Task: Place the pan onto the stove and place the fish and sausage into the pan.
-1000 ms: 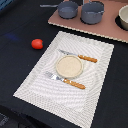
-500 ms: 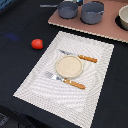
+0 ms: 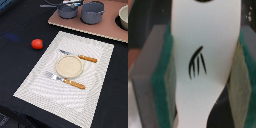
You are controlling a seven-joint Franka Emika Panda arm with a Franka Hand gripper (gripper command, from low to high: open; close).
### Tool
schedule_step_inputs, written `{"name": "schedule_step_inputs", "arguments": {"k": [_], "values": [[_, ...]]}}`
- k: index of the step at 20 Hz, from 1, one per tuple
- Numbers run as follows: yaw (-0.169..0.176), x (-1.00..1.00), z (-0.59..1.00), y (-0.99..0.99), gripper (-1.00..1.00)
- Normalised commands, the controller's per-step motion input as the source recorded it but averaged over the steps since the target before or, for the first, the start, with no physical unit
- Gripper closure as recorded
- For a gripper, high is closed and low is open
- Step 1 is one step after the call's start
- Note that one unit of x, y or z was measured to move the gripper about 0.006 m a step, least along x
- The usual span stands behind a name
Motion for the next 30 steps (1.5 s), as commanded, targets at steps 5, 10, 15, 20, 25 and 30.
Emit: {"name": "schedule_step_inputs", "arguments": {"k": [5,10,15,20,25,30], "values": [[0.002,-0.24,0.34,0.02,-1.0],[-0.009,-0.13,0.47,-0.64,-1.0],[-0.01,-0.05,0.32,-0.91,-1.0],[0.0,-0.07,0.09,-0.97,-1.0],[0.0,-0.15,0.0,-0.98,-1.0],[0.0,-0.22,-0.01,-0.96,-1.0]]}}
